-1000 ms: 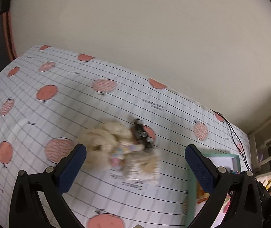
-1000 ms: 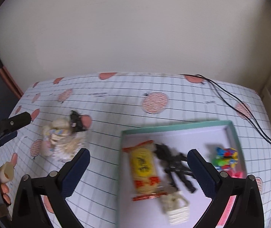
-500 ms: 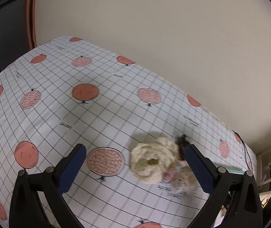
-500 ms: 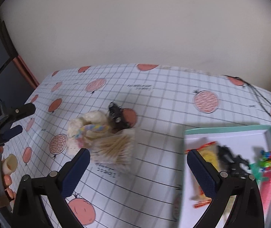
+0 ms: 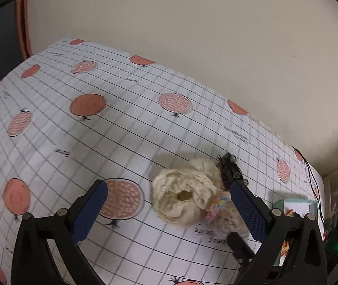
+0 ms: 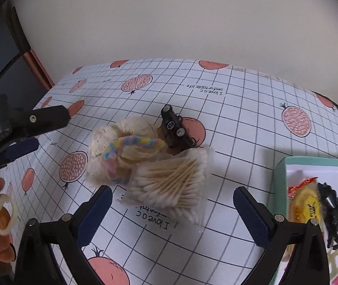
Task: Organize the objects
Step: 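Move both tools back to the cotton swab bag and rainbow hair ring, then grasp the rainbow hair ring with the left tool while the right tool grasps the cotton swab bag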
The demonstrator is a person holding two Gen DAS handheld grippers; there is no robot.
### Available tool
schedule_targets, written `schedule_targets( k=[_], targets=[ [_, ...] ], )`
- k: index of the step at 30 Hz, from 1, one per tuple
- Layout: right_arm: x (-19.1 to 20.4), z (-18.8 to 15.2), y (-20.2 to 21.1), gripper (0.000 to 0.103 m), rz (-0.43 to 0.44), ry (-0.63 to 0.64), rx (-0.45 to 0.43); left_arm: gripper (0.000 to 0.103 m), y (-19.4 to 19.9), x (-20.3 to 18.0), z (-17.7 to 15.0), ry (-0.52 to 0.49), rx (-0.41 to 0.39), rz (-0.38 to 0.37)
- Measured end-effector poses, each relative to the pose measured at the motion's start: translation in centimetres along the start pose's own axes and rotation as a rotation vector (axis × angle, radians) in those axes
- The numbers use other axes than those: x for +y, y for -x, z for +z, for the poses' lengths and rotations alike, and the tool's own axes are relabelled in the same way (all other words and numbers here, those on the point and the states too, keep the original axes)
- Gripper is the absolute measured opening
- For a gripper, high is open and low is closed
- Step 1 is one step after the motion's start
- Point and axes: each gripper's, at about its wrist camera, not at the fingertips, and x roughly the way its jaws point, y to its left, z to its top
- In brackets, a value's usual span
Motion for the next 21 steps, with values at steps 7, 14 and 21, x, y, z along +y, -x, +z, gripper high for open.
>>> schedule_targets(
  k=[7,14,21],
  targets=[
    [-0.7,-0.5,-1.2,0.103,-0.011,-0.023,0.023,0.096,-0.4,-1.8,-0.5,-0.063,0.004,-0.006],
    [-2.3,-0.6,-1.3,0.091,-0.011,-0.047,0.048,0.075,-1.6,-3.9,-1.1,-0.14,0.049,-0.016],
    [-2.9,-0.7,-1.1,0.079,0.0,-0.054,0.059,0.052,-2.3,-5.8,-1.9,-0.196,0.072,-0.019]
  ],
)
